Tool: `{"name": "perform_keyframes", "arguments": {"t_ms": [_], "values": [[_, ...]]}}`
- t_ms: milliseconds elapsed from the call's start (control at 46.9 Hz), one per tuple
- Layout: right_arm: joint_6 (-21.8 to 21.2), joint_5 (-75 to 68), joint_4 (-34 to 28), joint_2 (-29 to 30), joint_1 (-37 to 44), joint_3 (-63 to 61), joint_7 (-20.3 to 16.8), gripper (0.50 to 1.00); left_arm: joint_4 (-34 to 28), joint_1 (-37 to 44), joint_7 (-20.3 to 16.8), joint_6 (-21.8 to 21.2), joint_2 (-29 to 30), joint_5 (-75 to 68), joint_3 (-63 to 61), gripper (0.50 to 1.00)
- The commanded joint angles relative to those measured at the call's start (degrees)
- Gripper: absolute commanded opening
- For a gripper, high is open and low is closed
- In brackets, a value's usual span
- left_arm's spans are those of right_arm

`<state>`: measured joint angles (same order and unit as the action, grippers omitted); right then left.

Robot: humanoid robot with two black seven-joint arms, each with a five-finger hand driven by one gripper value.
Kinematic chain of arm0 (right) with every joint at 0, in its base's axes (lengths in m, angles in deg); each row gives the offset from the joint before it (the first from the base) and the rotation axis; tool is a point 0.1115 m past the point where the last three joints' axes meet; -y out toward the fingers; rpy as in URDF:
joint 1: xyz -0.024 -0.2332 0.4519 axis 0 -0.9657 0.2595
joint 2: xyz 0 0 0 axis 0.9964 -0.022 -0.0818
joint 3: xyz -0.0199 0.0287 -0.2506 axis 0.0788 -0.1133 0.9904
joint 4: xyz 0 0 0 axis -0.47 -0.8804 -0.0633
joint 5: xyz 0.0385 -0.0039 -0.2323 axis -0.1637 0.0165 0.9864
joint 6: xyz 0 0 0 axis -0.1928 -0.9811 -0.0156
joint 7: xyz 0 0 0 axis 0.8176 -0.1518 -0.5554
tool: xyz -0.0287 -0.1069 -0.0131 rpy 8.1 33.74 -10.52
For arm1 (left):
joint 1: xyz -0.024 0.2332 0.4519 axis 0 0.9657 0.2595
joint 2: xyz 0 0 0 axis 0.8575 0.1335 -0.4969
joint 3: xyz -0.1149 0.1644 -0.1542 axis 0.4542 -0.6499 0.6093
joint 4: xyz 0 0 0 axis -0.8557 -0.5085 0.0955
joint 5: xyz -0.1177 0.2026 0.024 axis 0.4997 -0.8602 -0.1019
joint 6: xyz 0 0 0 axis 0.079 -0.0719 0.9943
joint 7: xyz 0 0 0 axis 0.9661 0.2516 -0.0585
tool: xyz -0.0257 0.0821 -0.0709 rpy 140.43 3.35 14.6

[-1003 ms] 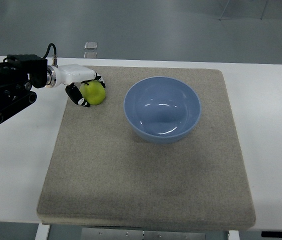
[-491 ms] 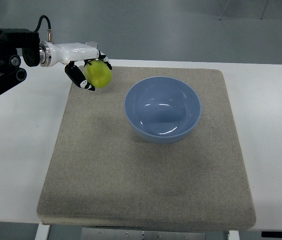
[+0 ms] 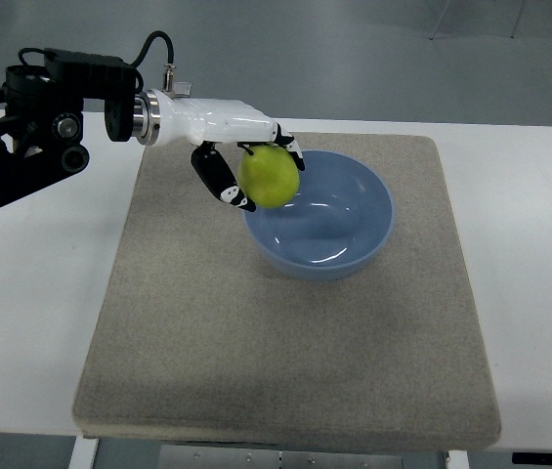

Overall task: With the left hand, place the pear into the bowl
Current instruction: 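Lift the pear with the left hand and carry it over the blue bowl, then lower the pear into the bowl and open the left hand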

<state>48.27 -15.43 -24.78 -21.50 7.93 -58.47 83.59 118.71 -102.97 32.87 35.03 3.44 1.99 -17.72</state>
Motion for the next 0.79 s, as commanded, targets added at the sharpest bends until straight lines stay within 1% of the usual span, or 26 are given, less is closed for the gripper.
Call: {"name": "perform_keyframes", "arguments": {"t_ms": [0, 149, 363, 384, 448, 470, 491, 555, 640, 662, 768], "values": [[0.0, 0.0, 0.0, 0.0, 0.0, 0.0, 0.0, 0.924, -1.52, 0.46, 0.23, -0.68, -2.79, -1.7, 0.16, 0.5], [0.0, 0.0, 0.0, 0.0, 0.0, 0.0, 0.0, 0.926, -7.06, 2.31, 0.93, -0.95, -10.25, -5.83, 0.51, 0.5], [0.0, 0.0, 0.0, 0.0, 0.0, 0.0, 0.0, 0.924, -7.95, 3.63, 1.28, -0.95, -13.51, -8.46, 3.33, 0.5], [0.0, 0.0, 0.0, 0.0, 0.0, 0.0, 0.0, 0.924, -8.12, 3.63, 1.28, -0.95, -13.52, -8.99, 3.33, 0.542], [0.0, 0.0, 0.0, 0.0, 0.0, 0.0, 0.0, 0.924, -8.3, 3.72, 1.28, -0.95, -13.52, -10.75, 3.5, 0.747], [0.0, 0.0, 0.0, 0.0, 0.0, 0.0, 0.0, 0.926, -8.3, 3.8, 1.28, -0.86, -13.52, -10.84, 3.5, 0.784], [0.0, 0.0, 0.0, 0.0, 0.0, 0.0, 0.0, 0.924, -8.3, 3.89, 1.28, -0.77, -13.43, -10.84, 3.5, 0.805], [0.0, 0.0, 0.0, 0.0, 0.0, 0.0, -0.09, 0.924, -8.3, 3.89, 1.28, -0.6, -13.16, -10.93, 3.42, 0.844], [0.0, 0.0, 0.0, 0.0, 0.0, 0.0, 0.0, 0.924, -8.21, 3.8, 1.19, 0.02, -12.81, -10.84, 3.42, 0.859], [0.0, 0.0, 0.0, 0.0, 0.0, 0.0, 0.0, 0.924, -8.21, 3.72, 1.19, 0.02, -12.73, -10.84, 3.42, 0.883], [0.0, 0.0, 0.0, 0.0, 0.0, 0.0, 0.0, 0.924, -7.86, 3.72, 1.19, 0.28, -12.37, -10.67, 3.42, 0.936]]}}
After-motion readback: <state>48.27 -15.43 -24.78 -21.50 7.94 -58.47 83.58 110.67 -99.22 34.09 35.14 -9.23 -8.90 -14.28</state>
